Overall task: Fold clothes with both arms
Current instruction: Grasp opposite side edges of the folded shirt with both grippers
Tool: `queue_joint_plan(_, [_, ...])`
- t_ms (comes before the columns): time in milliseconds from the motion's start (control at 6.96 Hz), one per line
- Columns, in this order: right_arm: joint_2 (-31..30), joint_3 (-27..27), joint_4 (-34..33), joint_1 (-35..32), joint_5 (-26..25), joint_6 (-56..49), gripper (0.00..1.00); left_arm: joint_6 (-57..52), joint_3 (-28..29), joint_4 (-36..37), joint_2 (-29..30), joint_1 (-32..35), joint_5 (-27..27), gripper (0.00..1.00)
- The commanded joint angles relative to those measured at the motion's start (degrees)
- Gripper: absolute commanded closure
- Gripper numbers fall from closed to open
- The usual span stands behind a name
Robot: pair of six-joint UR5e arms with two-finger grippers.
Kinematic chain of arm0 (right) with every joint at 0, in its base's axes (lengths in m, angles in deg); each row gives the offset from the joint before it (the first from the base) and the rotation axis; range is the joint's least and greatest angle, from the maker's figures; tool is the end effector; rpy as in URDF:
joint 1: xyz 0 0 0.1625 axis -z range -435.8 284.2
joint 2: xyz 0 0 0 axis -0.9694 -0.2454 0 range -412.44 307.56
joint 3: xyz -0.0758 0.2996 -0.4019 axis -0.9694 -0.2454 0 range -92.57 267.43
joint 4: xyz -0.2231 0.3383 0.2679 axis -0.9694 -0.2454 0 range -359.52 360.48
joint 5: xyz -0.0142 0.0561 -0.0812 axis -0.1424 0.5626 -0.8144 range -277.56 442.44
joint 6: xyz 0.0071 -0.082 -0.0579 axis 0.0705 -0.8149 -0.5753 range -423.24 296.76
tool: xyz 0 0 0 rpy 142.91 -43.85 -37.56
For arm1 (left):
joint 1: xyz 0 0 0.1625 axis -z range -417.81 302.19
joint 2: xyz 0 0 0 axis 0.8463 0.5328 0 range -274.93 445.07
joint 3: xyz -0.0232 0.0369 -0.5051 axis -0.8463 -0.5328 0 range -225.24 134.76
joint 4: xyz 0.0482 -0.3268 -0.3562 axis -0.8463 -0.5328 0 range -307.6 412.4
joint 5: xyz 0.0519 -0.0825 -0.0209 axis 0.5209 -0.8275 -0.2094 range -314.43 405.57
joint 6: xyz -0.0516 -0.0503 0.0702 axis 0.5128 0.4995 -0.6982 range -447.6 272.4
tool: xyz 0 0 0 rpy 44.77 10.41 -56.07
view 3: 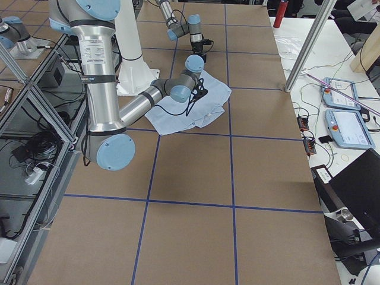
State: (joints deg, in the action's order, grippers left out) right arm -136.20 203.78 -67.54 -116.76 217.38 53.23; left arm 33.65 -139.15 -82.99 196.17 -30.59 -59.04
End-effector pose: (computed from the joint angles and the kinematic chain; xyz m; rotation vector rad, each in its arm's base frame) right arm -0.3856 -0.4171 0.3749 -0.6127 -1.0005 0.6701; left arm 0.6007 -0.4304 0.3767 -0.2717 1.2440 -0.7273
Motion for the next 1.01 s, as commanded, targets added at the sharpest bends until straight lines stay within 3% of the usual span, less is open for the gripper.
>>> queue_joint_plan(0, [0.0, -0.42, -0.01, 0.0, -0.03, -0.01, 0.0, 0.04, 0.65, 0.04, 0.26, -0.5, 0.02, 0.46])
queue_joint_plan(144, [0.09, -0.42, 0.08, 0.09, -0.03, -0.01, 0.0, 0.04, 0.74, 0.12, 0.26, -0.5, 1.41, 0.67])
queue_joint_plan(287, [0.18, -0.76, 0.08, 0.09, -0.03, -0.01, 0.0, 0.22, 0.65, 1.87, 0.78, -0.5, 3.43, 1.0])
queue_joint_plan(575, [0.26, -0.77, 0.08, 0.53, -0.03, -0.01, 0.0, -3.01, 1.87, 3.11, 1.4, 1.33, 3.71, 1.0])
queue_joint_plan(718, [0.26, -0.77, 0.08, 0.53, -0.03, 0.08, 0.0, -8.69, 4.23, 3.29, 4.36, 5.44, 3.62, 1.0])
queue_joint_plan(862, [0.79, -0.86, 0.08, 0.53, -0.12, -0.01, 0.0, -13.36, 11.83, 3.12, 9.96, 10.18, 3.54, 1.0])
